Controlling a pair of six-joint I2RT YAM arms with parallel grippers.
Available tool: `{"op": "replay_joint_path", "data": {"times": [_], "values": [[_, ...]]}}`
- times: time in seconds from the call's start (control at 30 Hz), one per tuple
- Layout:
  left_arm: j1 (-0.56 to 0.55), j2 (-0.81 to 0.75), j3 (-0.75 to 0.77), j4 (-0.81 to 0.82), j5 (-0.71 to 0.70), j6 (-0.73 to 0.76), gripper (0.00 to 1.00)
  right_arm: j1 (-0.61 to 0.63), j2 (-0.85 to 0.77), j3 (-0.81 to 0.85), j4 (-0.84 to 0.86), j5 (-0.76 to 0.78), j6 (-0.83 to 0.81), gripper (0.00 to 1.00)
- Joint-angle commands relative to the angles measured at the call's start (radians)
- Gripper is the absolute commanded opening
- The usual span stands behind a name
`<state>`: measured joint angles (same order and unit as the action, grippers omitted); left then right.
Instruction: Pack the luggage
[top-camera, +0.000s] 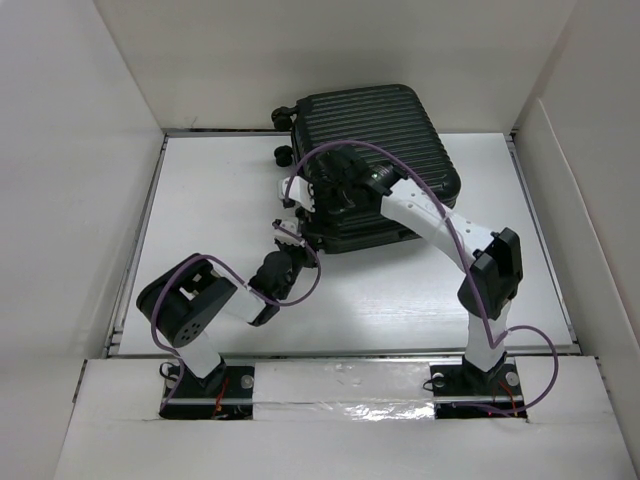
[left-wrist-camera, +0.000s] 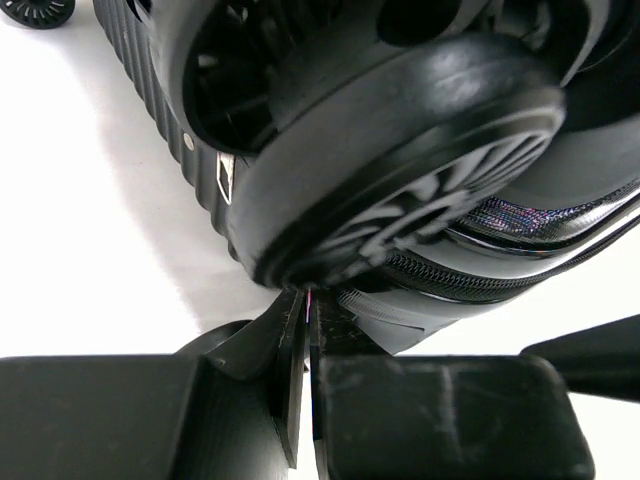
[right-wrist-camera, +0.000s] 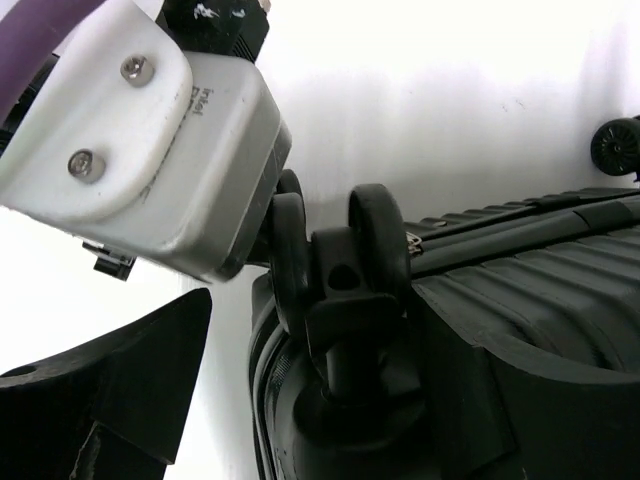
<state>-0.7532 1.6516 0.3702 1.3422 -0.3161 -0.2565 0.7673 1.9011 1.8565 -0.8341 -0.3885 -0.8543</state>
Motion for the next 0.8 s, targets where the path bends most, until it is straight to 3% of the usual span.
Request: {"op": "replay_joint_path", "data": {"times": [0.0, 0.27, 0.37, 0.4, 0.47, 0.77], "values": [[0.022, -0.033, -0.024, 0.584, -0.028, -0.018, 0.00, 0.006, 0.024, 0.053, -0.051, 0.025, 0.008, 0.84], [0.040, -0.044, -0.027, 0.581, -0.017, -0.021, 0.00, -0.016, 0.119, 0.047, -0.016, 0.048, 0.027, 0.76], [0.040, -0.041, -0.030, 0.586, -0.017, -0.023, 0.00, -0.016, 0.157, 0.069, -0.046, 0.060, 0.029, 0.46], [0.040, -0.041, -0.033, 0.586, -0.017, -0.023, 0.00, -0.026, 0.161, 0.078, -0.060, 0.057, 0.032, 0.24], [0.049, -0.038, -0.036, 0.588, -0.018, -0.021, 0.00, -0.037, 0.139, 0.055, -0.060, 0.022, 0.037, 0.02], [0.094, -0.012, -0.030, 0.615, -0.021, -0.010, 0.00, -0.025, -0.072, -0.339, 0.124, -0.072, 0.115, 0.00]]}}
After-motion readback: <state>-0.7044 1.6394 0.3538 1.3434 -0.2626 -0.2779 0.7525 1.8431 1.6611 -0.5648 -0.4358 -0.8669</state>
